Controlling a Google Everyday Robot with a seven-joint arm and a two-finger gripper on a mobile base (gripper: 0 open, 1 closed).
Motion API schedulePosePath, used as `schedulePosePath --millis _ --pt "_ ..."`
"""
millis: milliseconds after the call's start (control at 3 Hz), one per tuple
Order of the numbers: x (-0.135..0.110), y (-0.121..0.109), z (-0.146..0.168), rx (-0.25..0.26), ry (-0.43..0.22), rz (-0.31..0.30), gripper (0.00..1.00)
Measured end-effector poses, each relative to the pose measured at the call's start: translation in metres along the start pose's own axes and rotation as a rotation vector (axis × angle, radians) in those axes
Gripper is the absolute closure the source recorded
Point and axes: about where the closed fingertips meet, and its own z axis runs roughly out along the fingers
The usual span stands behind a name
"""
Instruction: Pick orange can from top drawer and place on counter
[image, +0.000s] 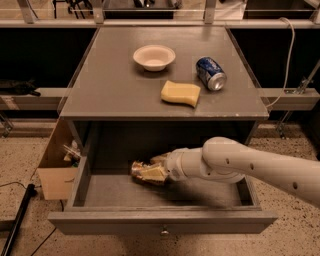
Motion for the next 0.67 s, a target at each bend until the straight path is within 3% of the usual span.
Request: schedulePosePath --millis 667 --pt "-0.0032 -0.001 -0.0059 0.007 -0.012 0.002 1.0"
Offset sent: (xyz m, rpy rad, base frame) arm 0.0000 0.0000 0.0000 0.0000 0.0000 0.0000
